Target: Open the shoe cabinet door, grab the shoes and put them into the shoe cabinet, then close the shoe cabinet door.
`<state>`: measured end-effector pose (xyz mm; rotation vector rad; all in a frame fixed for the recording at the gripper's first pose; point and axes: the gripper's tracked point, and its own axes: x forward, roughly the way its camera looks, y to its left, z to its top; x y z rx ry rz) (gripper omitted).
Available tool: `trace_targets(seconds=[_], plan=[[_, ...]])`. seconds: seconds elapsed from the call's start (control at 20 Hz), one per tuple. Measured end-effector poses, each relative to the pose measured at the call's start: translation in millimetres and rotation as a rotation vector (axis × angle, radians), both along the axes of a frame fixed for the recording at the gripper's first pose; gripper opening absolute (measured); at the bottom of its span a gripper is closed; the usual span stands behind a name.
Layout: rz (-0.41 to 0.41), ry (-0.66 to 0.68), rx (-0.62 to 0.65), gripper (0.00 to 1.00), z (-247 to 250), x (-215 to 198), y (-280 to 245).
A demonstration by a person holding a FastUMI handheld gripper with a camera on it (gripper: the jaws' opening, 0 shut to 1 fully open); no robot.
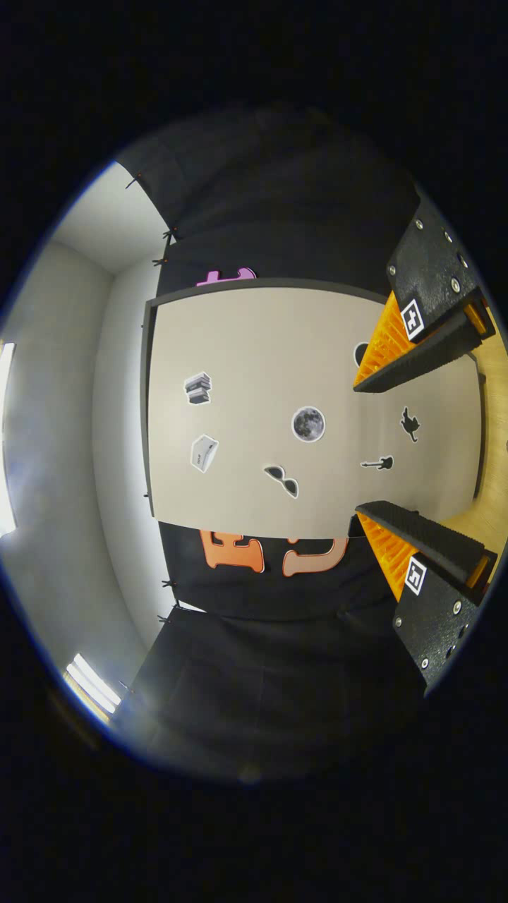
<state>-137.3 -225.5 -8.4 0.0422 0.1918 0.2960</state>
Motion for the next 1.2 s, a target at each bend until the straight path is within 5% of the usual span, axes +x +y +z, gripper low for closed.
trace_targets(seconds=[0.65, 1.2], plan=[[-0.158, -0.084, -0.012, 0.96, 66, -23, -64], [-0.174, -0.093, 0.0, 0.95, 66, -32, -83]])
